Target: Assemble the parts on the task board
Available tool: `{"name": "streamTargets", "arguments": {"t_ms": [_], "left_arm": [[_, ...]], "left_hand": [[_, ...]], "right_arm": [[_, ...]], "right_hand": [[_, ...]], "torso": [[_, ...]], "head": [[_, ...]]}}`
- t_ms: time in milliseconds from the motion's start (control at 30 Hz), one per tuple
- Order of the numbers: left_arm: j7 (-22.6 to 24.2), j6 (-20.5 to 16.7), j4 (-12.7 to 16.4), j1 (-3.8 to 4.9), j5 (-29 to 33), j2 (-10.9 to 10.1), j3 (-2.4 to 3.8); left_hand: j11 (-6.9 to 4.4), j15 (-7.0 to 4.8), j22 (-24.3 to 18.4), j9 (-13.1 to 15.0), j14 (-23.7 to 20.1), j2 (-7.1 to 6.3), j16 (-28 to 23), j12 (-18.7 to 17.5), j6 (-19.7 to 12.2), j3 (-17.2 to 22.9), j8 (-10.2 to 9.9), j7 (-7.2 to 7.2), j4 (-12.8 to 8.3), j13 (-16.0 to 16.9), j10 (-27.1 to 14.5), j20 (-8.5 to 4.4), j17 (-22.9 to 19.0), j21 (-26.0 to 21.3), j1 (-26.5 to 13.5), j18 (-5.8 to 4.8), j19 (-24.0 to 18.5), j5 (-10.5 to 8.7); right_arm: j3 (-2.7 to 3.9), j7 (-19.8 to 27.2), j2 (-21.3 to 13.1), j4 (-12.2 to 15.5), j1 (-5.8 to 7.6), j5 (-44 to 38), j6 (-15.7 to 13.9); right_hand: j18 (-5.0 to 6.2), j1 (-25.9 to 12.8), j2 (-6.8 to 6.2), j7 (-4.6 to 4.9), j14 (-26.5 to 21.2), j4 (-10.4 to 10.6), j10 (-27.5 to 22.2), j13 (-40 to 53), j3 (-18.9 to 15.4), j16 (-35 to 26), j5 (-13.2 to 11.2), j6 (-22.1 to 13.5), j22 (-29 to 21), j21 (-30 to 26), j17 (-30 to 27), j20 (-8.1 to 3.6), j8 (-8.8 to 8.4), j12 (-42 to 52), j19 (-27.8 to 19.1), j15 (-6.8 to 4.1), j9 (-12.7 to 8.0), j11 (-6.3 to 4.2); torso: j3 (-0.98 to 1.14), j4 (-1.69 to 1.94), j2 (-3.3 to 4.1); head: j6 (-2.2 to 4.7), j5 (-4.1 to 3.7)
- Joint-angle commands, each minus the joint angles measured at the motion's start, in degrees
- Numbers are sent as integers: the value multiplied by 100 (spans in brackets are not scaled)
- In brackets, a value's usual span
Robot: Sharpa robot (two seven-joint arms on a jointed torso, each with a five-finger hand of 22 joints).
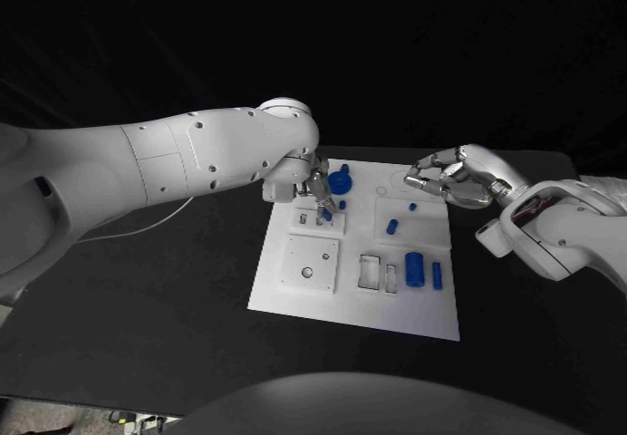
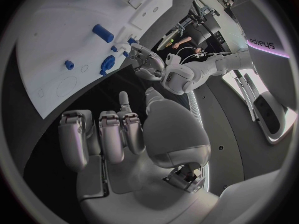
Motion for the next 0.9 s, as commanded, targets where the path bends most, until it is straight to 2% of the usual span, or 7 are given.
{"name": "streamTargets", "arguments": {"t_ms": [33,133,267,500,900], "left_arm": [[-745,123,51,12,-164,-25,2],[-730,43,87,16,-173,-57,2],[-734,-6,139,20,-214,-92,2],[-825,150,159,20,-466,-106,-14],[-915,288,101,8,-750,-49,-81]], "left_hand": [[-33,-29,1268,29,614,-3,14,17,-6,349,17,-21,-305,1506,596,-8,1509,-32,-35,3,161,-23],[-32,-31,1269,75,614,-51,14,17,-10,465,23,-17,-446,1506,596,-11,1509,-32,-2,2,162,-23],[-38,-37,1280,135,614,-91,14,17,22,565,49,-18,-560,1506,596,-14,1509,-1,-18,-6,187,-30],[-44,-43,1273,190,614,-98,14,17,33,634,52,-25,-597,1506,596,-19,1509,-23,-145,-1,178,-167],[-43,-43,1264,206,614,-76,14,17,20,664,37,-24,-607,1506,596,-21,1509,-47,-200,5,164,-216]], "right_arm": [[-1,-3,6,-6,-15,-54,69],[-1,-4,6,-13,-33,-54,70],[-1,-6,9,-28,-63,-54,79],[-2,43,24,-47,-84,-71,72],[-2,93,38,-65,-105,-110,45]], "right_hand": [[44,58,21,-3,597,2,606,1507,-34,20,4,44,1344,-29,1510,37,34,22,255,38,8,23],[44,59,22,-3,597,3,606,1507,-34,20,4,45,1343,-31,1510,37,35,22,253,38,8,23],[45,60,22,-3,597,3,606,1507,-35,20,3,46,1342,-33,1510,37,36,22,252,38,8,23],[49,62,21,-3,597,4,606,1507,-37,20,3,47,1337,-46,1510,36,38,22,241,37,8,22],[56,62,17,-3,597,7,606,1507,-42,20,1,48,1328,-68,1510,35,40,22,221,36,7,22]], "torso": [[-3,1,3],[-11,5,4],[-7,1,3],[-2,-4,3],[-7,-1,6]], "head": [[0,7],[0,15],[0,35],[0,53],[0,58]]}}
